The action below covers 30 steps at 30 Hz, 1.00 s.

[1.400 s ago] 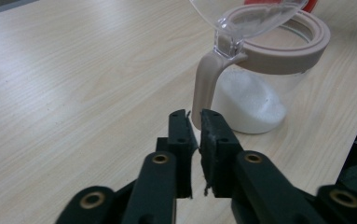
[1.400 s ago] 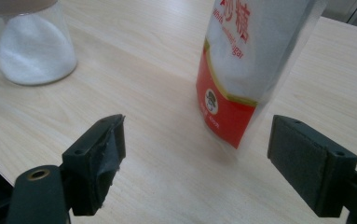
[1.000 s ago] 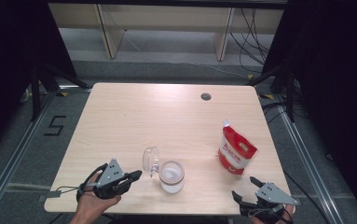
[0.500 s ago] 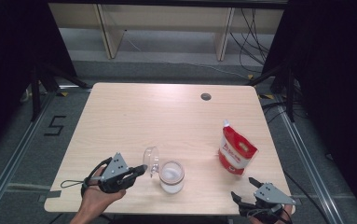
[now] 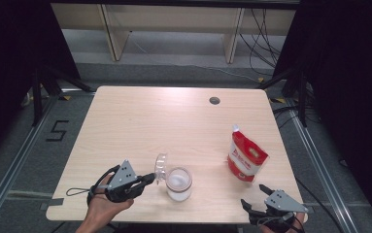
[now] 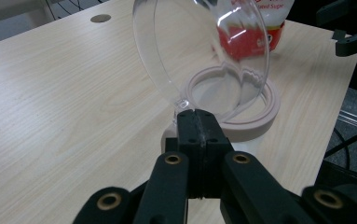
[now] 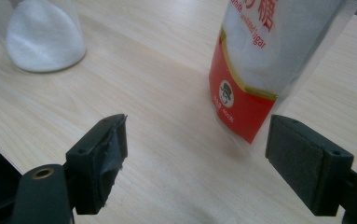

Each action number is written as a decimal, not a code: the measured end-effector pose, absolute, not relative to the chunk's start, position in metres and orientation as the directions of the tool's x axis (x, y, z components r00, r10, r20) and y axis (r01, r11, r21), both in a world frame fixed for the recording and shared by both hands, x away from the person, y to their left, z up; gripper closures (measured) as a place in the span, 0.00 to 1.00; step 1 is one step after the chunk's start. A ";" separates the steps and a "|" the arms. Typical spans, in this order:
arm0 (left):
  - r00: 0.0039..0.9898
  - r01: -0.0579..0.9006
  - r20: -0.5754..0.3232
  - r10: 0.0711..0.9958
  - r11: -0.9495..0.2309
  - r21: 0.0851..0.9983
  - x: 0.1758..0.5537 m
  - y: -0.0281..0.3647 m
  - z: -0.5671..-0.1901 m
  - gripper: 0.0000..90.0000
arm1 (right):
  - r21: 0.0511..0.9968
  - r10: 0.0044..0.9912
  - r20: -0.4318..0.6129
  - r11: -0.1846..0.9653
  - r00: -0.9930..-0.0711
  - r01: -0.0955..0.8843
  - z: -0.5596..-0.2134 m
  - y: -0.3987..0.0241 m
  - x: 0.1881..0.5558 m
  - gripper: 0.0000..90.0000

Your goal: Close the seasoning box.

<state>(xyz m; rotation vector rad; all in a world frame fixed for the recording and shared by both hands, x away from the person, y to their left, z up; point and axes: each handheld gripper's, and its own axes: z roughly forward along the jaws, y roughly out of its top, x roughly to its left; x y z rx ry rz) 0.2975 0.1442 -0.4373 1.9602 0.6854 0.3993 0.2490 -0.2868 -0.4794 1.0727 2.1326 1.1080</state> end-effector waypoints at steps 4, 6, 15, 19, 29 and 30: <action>0.782 0.303 -0.022 0.622 -0.349 0.887 0.296 0.142 -0.438 0.99 | 0.840 0.821 -0.102 0.374 -0.562 0.394 -0.479 -0.288 0.250 0.24; 0.792 0.295 -0.016 0.611 -0.360 0.885 0.296 0.139 -0.439 0.99 | 0.834 0.838 -0.055 0.338 -0.543 0.437 -0.479 -0.285 0.246 0.24; 0.805 0.300 -0.045 0.592 -0.340 0.891 0.296 0.143 -0.439 0.93 | 0.844 0.831 -0.075 0.348 -0.552 0.409 -0.480 -0.285 0.248 0.24; 0.800 0.329 -0.086 0.593 -0.316 0.890 0.294 0.146 -0.440 0.81 | 0.844 0.821 -0.089 0.363 -0.563 0.395 -0.480 -0.287 0.250 0.24; 0.777 0.375 -0.143 0.614 -0.269 0.887 0.293 0.154 -0.447 0.38 | 0.842 0.819 -0.071 0.356 -0.570 0.406 -0.480 -0.286 0.249 0.24; 0.777 0.378 -0.146 0.613 -0.268 0.886 0.293 0.154 -0.449 0.36 | 0.847 0.817 -0.099 0.369 -0.569 0.382 -0.480 -0.287 0.251 0.24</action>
